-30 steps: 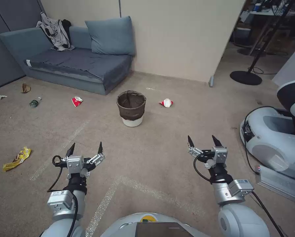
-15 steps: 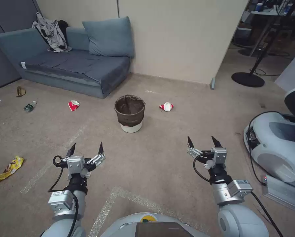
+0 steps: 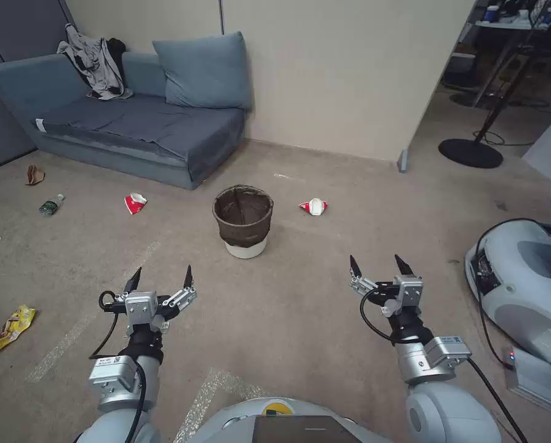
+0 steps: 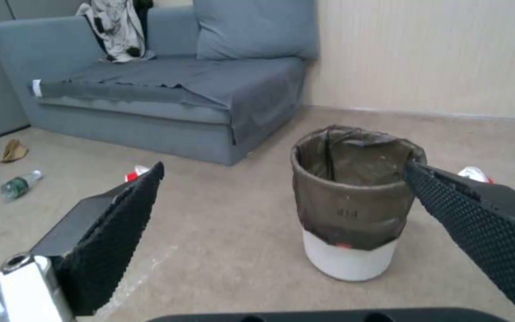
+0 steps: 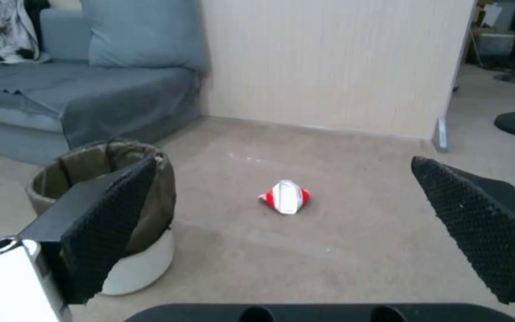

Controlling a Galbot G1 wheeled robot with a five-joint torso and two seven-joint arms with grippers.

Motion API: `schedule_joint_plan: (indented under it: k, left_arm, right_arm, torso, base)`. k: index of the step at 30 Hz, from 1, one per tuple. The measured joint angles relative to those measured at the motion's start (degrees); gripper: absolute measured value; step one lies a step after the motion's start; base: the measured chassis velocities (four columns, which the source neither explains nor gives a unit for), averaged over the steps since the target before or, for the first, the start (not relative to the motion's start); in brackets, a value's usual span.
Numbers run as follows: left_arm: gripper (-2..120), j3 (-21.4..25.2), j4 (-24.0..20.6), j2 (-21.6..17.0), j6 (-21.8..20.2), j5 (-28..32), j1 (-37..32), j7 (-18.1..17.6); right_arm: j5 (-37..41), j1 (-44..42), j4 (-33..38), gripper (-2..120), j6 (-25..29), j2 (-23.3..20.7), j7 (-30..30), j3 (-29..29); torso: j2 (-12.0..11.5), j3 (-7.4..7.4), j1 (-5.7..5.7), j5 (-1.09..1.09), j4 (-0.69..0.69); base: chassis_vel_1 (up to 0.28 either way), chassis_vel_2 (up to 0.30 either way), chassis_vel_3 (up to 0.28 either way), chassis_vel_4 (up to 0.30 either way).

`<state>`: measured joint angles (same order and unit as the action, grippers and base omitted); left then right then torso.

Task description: Pick up the trash bin, then pick up the garbage from the floor and place it into the trash bin.

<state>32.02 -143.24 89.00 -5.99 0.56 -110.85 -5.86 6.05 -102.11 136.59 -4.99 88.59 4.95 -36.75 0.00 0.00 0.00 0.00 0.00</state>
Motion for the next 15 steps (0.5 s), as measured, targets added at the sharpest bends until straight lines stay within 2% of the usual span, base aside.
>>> schedule_joint_plan:
  k: [15]
  left_arm:
    - [100, 0.14, 0.0, 0.02, -0.14, 0.16, 0.1, 0.08]
  right_arm:
    - [0.0, 0.12, -0.09, 100, 0.0, 0.07, -0.13, -0.07]
  torso:
    - [0.0, -0.01, 0.0, 0.0, 0.0]
  base:
    - [-0.091, 0.098, 0.098, -0.096]
